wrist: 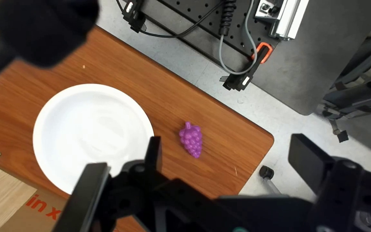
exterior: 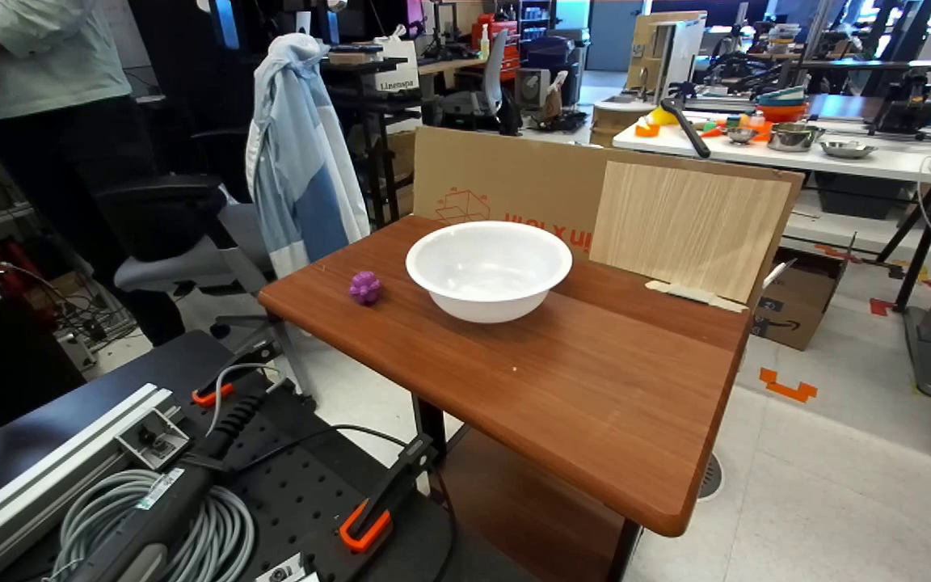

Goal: Put the purple thing in the bowl

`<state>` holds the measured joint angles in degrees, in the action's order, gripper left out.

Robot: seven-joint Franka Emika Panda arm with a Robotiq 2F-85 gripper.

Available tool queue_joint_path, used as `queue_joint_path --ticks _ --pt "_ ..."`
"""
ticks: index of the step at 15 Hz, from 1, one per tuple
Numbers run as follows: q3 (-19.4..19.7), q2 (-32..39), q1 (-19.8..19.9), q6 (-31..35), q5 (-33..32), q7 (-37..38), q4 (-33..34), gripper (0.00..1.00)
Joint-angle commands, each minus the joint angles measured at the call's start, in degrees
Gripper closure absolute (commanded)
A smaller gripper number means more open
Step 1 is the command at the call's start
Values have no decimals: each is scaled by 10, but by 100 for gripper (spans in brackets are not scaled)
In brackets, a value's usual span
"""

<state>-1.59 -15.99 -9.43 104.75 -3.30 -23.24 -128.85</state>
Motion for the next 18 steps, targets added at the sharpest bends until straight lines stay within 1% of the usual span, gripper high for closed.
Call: queue_joint_path --ticks 1,5,9,10,12,15,16,18 --pt "-3 3 -4 -49 -8 -87 -2 0" --pt "-7 22 -10 -76 -18 -180 8 0" --pt "-26 47 -20 -98 -28 -254 28 0" --pt "-20 25 -9 -69 -11 -222 0 0" --pt "-28 36 -13 -72 -12 -236 6 0" --pt "-30 39 -13 -73 -14 -241 10 0" --pt "-32 34 -15 -49 -13 -237 -1 0" --pt "-30 51 -15 -26 2 -237 5 0"
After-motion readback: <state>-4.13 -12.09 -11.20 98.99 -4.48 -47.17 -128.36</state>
